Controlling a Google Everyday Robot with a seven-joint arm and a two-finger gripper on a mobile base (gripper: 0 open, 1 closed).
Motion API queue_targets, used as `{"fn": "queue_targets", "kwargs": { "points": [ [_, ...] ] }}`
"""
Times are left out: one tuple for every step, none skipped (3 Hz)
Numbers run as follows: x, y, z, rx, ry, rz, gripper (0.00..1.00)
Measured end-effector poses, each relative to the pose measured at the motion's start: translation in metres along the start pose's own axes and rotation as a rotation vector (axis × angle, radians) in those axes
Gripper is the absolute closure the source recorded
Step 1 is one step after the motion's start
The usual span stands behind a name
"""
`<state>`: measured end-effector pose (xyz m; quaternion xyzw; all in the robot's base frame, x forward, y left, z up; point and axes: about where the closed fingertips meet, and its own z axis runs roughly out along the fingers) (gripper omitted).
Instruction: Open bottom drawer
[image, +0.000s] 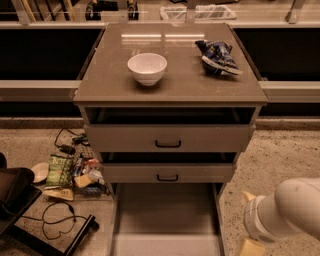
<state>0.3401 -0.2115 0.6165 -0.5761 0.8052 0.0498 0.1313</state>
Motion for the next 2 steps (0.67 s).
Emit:
{"fn": "queue_targets", "kwargs": {
  "points": [
    [-0.017,-0.028,-0.062,0.140,0.023,0.001,0.00],
    [-0.021,-0.033,-0.075,0.167,0.029,-0.002,0.00]
  ]
}}
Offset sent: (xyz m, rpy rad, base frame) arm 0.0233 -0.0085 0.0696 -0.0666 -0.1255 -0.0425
